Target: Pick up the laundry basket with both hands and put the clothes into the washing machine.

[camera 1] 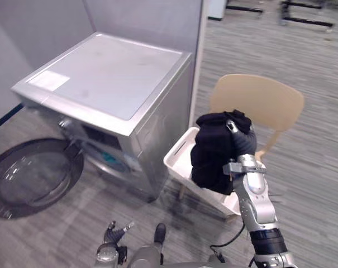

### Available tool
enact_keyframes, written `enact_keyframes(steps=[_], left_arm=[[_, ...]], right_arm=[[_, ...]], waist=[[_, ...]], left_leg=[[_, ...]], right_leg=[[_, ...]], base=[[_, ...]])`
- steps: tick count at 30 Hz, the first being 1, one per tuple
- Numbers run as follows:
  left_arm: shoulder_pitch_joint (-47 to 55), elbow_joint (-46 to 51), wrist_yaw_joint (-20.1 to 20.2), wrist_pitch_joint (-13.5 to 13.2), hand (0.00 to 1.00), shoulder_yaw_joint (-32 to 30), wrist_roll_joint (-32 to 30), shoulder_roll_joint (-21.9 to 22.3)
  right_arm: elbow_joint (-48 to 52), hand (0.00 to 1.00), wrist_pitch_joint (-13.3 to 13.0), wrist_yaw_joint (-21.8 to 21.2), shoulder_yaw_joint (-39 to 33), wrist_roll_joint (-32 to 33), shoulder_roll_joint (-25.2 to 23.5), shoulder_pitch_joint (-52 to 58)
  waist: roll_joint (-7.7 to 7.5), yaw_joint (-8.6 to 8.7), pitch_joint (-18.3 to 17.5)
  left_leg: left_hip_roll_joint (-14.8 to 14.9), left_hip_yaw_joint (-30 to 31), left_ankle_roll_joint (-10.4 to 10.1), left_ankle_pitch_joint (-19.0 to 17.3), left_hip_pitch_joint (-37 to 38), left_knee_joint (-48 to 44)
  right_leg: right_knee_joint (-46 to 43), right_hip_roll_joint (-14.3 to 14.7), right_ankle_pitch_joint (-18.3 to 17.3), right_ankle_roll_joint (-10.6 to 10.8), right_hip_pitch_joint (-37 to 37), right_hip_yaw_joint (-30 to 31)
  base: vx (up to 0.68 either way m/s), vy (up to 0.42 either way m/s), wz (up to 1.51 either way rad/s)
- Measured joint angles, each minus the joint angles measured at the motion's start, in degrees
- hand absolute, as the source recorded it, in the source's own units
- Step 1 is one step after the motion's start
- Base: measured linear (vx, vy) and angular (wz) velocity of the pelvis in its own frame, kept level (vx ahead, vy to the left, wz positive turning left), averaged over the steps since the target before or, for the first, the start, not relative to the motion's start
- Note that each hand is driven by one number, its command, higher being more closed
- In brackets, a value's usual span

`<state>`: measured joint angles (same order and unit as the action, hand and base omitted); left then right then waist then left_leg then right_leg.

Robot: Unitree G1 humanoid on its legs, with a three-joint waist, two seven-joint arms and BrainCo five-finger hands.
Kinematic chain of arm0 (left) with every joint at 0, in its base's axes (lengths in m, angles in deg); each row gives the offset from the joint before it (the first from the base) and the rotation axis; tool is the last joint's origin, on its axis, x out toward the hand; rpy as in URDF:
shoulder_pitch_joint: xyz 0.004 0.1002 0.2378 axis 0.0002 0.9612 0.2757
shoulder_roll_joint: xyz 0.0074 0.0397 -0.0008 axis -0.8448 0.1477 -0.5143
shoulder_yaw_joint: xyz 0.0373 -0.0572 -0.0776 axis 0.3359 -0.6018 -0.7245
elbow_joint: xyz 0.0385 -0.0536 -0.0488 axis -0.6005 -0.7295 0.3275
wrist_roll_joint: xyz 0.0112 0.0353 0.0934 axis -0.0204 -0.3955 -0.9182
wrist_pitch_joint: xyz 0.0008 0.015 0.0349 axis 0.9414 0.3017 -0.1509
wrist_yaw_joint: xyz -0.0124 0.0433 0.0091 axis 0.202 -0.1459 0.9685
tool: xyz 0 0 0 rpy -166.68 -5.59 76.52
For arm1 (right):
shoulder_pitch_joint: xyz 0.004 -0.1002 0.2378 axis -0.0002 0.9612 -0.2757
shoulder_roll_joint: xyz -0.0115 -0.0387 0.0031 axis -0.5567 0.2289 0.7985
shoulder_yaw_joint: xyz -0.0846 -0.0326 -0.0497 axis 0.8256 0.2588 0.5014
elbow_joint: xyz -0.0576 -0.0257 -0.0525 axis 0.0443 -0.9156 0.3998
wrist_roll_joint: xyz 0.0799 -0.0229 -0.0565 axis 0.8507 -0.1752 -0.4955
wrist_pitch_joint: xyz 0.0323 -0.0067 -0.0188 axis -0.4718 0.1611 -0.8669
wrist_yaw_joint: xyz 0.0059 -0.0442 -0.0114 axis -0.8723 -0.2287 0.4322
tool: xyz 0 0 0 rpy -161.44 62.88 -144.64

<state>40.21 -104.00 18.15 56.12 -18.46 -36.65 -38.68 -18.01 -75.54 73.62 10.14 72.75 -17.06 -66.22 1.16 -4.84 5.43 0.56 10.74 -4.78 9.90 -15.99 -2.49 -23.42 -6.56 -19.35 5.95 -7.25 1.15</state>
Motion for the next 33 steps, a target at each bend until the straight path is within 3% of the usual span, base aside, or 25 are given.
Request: enact_keyframes(steps=[1,2,3,5,7,8,10,11,12,13,15,16,18,19,24,25,31,32,33], left_arm=[[1.40,4.45,-0.14,-0.19,0.00,0.73,0.95,1.72],[1.89,6.68,-0.12,-0.16,0.00,1.89,1.59,2.46],[1.67,7.60,-0.07,-0.14,0.00,2.88,1.64,2.50],[2.09,14.08,0.39,-0.28,0.00,5.37,1.63,2.53],[2.55,19.20,0.41,-1.07,0.00,6.33,1.60,2.42],[2.05,23.47,0.38,-2.34,0.00,7.00,1.59,2.04],[0.16,28.91,0.32,-4.16,0.00,8.57,1.42,0.19],[-1.94,31.73,0.31,-5.04,0.00,10.11,0.92,-1.90],[-2.86,33.37,0.24,-5.48,0.00,10.82,0.49,-2.65],[-3.23,34.14,0.19,-5.98,0.00,11.32,-0.19,-2.84],[-6.94,35.23,0.13,-7.25,0.00,15.10,-3.72,-2.93],[-9.15,35.46,0.00,-7.60,0.00,16.73,-5.44,-3.04],[-10.35,35.51,-0.17,-7.60,0.00,17.59,-6.96,-3.50],[-10.61,35.88,-1.11,-7.57,0.00,19.17,-8.91,-4.57],[-11.40,36.39,-2.92,-7.53,0.00,21.36,-11.65,-5.22],[-12.28,36.18,-3.82,-7.48,1.00,22.35,-12.59,-5.64],[-16.28,31.58,-5.14,-7.10,1.00,25.37,-14.90,-6.34],[-16.53,30.76,-5.22,-7.10,1.00,25.59,-14.89,-6.34],[-16.56,30.23,-5.35,-7.12,1.00,25.67,-14.83,-6.32]], right_arm=[[1.30,1.00,-0.03,0.34,0.85,-0.46,0.22,-0.23],[1.76,1.00,-0.07,0.87,1.33,-0.93,0.96,-1.19],[1.83,1.00,-0.09,1.04,1.32,-1.04,1.67,-1.88],[1.54,1.00,-0.07,0.93,1.54,-2.82,4.41,-5.74],[1.63,1.00,-0.09,0.77,1.78,-3.30,5.33,-7.59],[1.63,1.00,-0.26,0.09,2.17,-3.50,6.42,-8.95],[1.11,1.00,-0.44,-1.00,3.22,-3.48,7.57,-10.91],[0.84,1.00,-0.46,-2.24,4.71,-2.66,7.20,-11.70],[0.41,1.00,-0.48,-3.47,7.36,-1.87,6.50,-12.13],[0.37,1.00,-0.53,-4.31,8.52,-0.82,6.04,-12.15],[0.04,1.00,-0.71,-7.53,12.31,2.57,5.61,-12.08],[-1.14,1.00,-0.72,-8.77,13.92,4.28,4.62,-12.14],[-3.21,1.00,-0.62,-9.65,16.02,5.52,2.61,-12.14],[-5.63,1.00,-0.34,-10.54,20.04,6.55,-0.14,-12.33],[-7.72,1.00,-0.28,-11.99,26.53,7.28,-2.59,-14.66],[-7.73,1.00,-0.28,-12.65,27.83,8.97,-2.61,-15.11],[-9.91,1.00,0.20,-12.63,29.56,14.76,-2.57,-15.12],[-9.94,0.00,0.62,-12.58,29.70,16.05,-2.57,-15.11],[-9.94,0.00,0.62,-12.58,29.84,17.19,-2.52,-15.00]], waist=[[2.00,-0.59,-0.46],[3.04,-0.34,-0.42],[2.88,-0.25,-0.20],[1.57,-0.23,0.27],[1.50,0.11,0.29],[2.84,0.89,-0.42],[3.00,0.87,-0.57],[2.10,0.81,-0.56],[1.83,0.87,-0.54],[1.97,0.96,-0.63],[3.92,1.08,-1.79],[3.88,1.01,-1.85],[2.75,1.04,-1.95],[1.39,0.79,-2.55],[0.96,0.72,-2.83],[0.93,0.70,-2.84],[0.69,0.86,-3.01],[0.59,0.88,-3.07],[0.47,0.98,-3.15]], left_leg=[[2.09,0.81,0.02,-0.75,-1.29,2.09],[4.13,-1.84,0.86,-3.16,-1.36,4.75],[4.92,-4.27,1.91,-6.64,-1.66,5.41],[4.92,-13.81,2.41,-6.80,-2.38,-1.47],[4.55,-15.46,2.69,-7.00,-0.92,-9.77],[5.33,-16.08,3.36,-9.59,0.48,-13.28],[4.93,-15.31,1.26,-4.50,0.94,-7.47],[4.22,-13.34,0.19,-0.44,4.24,0.00],[4.45,-14.11,1.30,-3.85,6.43,-2.44],[4.46,-14.09,1.17,-5.07,8.14,-2.26],[5.74,-13.95,1.06,-5.16,13.44,5.90],[6.54,-13.92,0.37,-5.65,13.82,7.40],[6.28,-13.93,0.25,-5.64,13.74,7.70],[5.62,-14.08,0.27,-5.64,13.77,7.74],[4.59,-14.54,0.36,-5.45,13.95,7.76],[4.56,-14.66,0.42,-5.21,13.77,7.77],[5.63,-15.21,0.27,-4.53,13.64,7.76],[6.03,-15.29,0.11,-4.42,13.52,7.77],[6.50,-15.35,-0.11,-4.28,13.43,7.76]], right_leg=[[-1.08,2.17,0.22,-1.73,-1.22,-2.86],[0.14,3.06,1.26,-3.23,-1.00,-5.99],[1.33,2.82,2.14,-4.08,-1.07,-7.17],[3.50,0.12,4.74,-5.34,-1.15,-11.39],[3.58,-0.80,5.38,-5.62,-1.50,-13.05],[3.07,-0.63,5.69,-5.79,-2.02,-14.91],[4.19,0.16,6.73,-6.17,-2.83,-16.49],[8.82,-0.70,9.78,-6.67,-1.31,-18.77],[10.63,-0.73,11.28,-6.54,-0.11,-19.53],[11.42,-0.70,11.85,-6.17,0.61,-20.00],[12.17,0.65,12.88,-5.30,0.95,-21.68],[12.33,1.00,13.11,-4.94,0.85,-22.41],[12.82,0.84,14.01,-4.69,1.04,-22.41],[14.19,0.93,15.40,-4.12,1.43,-21.35],[15.88,0.55,17.23,-3.51,2.06,-19.72],[16.54,0.64,17.95,-3.53,2.08,-19.56],[18.10,1.90,19.10,-4.25,2.10,-18.55],[18.52,2.40,19.26,-4.49,2.10,-18.47],[18.71,2.86,19.31,-4.57,2.02,-18.41]], base=[[-0.27,-0.265,1.00],[-0.27,-0.259,1.09],[-0.27,-0.193,1.17],[-0.20,-0.176,1.03],[-0.14,-0.128,0.68],[-0.14,-0.068,0.77],[-0.18,-0.037,0.71],[-0.14,-0.021,0.46],[-0.09,-0.039,0.49],[-0.04,-0.022,0.40],[-0.10,0.063,0.43],[-0.14,0.094,0.32],[-0.14,0.101,0.07],[-0.09,0.099,-0.07],[-0.06,0.074,-0.03],[-0.04,0.033,-0.06],[-0.01,-0.012,-0.11],[0.02,-0.049,-0.09],[0.02,-0.054,-0.08]])
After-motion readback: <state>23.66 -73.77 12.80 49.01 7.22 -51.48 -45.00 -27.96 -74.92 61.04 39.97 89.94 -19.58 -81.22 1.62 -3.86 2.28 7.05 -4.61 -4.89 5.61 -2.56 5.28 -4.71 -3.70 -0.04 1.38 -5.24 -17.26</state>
